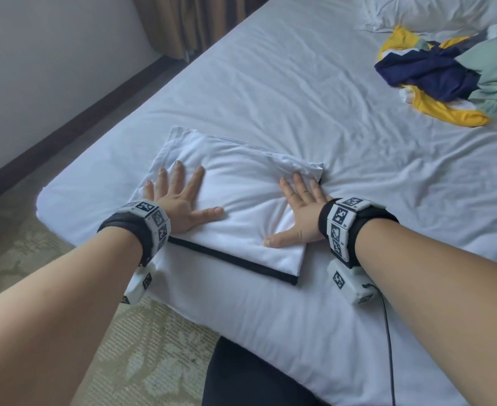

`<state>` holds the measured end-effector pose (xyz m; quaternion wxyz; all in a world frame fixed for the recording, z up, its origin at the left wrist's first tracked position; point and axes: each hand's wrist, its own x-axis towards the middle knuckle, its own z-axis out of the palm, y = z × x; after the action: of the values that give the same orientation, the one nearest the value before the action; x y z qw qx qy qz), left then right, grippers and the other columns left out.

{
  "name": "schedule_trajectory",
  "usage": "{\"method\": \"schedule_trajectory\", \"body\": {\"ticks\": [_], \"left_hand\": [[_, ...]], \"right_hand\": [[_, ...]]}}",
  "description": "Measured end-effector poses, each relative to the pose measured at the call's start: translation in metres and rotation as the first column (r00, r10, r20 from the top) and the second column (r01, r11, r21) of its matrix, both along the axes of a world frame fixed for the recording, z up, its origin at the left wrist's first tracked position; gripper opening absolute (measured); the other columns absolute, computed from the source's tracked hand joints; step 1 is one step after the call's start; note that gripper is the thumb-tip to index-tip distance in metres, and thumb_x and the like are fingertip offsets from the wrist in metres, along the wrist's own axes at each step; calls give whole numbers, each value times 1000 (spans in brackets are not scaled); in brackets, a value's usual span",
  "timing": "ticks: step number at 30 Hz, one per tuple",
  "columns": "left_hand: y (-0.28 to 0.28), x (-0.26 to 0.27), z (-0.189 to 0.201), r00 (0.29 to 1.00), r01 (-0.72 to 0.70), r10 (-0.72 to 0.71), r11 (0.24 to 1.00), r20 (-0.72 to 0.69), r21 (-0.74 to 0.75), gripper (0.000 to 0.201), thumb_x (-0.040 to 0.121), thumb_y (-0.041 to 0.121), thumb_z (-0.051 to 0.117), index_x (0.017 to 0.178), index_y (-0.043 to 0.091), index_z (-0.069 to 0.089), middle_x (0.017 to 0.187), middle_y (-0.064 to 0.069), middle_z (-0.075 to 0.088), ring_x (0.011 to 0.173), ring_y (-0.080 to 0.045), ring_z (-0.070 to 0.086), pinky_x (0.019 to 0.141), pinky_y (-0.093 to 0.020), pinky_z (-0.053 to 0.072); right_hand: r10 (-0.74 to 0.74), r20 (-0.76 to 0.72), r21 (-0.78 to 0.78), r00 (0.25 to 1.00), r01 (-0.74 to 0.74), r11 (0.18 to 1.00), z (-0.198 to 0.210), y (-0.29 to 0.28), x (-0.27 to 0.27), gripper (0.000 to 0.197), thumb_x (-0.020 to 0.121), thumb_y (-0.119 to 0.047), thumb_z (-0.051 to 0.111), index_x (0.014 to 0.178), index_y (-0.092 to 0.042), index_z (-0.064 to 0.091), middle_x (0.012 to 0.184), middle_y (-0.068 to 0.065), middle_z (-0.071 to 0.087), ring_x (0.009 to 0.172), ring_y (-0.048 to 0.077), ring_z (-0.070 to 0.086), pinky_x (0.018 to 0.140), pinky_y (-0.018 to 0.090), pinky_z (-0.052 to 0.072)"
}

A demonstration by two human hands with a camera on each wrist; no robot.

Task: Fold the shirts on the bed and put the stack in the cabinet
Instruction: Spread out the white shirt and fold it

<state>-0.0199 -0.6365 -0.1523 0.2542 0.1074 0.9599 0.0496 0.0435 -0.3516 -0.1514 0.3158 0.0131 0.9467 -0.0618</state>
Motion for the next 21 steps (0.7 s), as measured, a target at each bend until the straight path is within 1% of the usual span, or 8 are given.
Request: {"method": "schedule_trajectory", "body": {"ticks": [6,10,11,13,15,17,19,21], "left_hand": [[0,-6,-7,1000,9,-9,997,8,-76,130,49,108,32,145,53,-37,156,3,-47,148,-32,-37,121,-58,-16],[12,3,9,998,0,-12,984,-62,-178,139,36,113,18,150,49,-30,164,2,-33,154,-35,-22,123,-61,-4],[16,7,16,994,-8,-12,982,-105,-189,138,37,113,18,151,49,-28,167,2,-27,155,-36,-17,122,-62,-2],[30,11,36,979,-19,-15,987,-205,-160,132,46,111,26,150,51,-28,169,2,-18,156,-34,-12,122,-64,0],[56,19,56,967,20,-35,998,-253,-62,128,51,108,29,151,52,-27,171,0,-12,157,-32,-7,123,-62,5],[92,27,72,966,70,-51,995,-253,67,130,49,108,29,153,50,-25,171,-5,-8,157,-34,-2,125,-58,10],[137,38,83,965,123,-70,972,-252,200,135,48,108,35,156,47,-18,171,-11,-3,157,-33,3,126,-54,13],[185,50,87,963,183,-109,936,-245,301,135,53,102,48,159,45,-13,171,-13,1,158,-28,4,126,-49,14]], "right_hand": [[37,12,35,999,-37,999,0,-7,-2,151,51,-97,60,150,-35,-35,156,-6,-44,145,31,-37,121,48,-17],[-15,-20,-140,1000,12,990,13,3,7,143,60,-87,69,155,-37,-24,161,-7,-35,149,29,-32,124,51,-11],[-34,-49,-222,998,22,975,20,7,12,136,65,-81,72,158,-37,-18,164,-6,-27,152,28,-25,125,50,-5],[-134,-127,-390,983,75,918,36,22,24,118,77,-66,75,162,-32,-1,170,-2,0,156,24,4,126,40,14],[-246,-174,-454,954,144,879,50,47,42,105,83,-58,75,162,-29,12,167,-2,20,152,20,26,120,32,26],[-297,-216,-355,930,209,911,59,84,62,103,82,-63,72,161,-27,18,167,-1,20,152,19,24,122,34,23],[-360,-216,-189,908,323,927,68,132,85,109,76,-73,69,161,-29,17,168,2,15,154,25,18,123,40,21],[-473,-184,-32,862,476,879,72,182,119,119,66,-77,71,161,-35,14,168,4,12,152,34,19,121,45,26]]}}
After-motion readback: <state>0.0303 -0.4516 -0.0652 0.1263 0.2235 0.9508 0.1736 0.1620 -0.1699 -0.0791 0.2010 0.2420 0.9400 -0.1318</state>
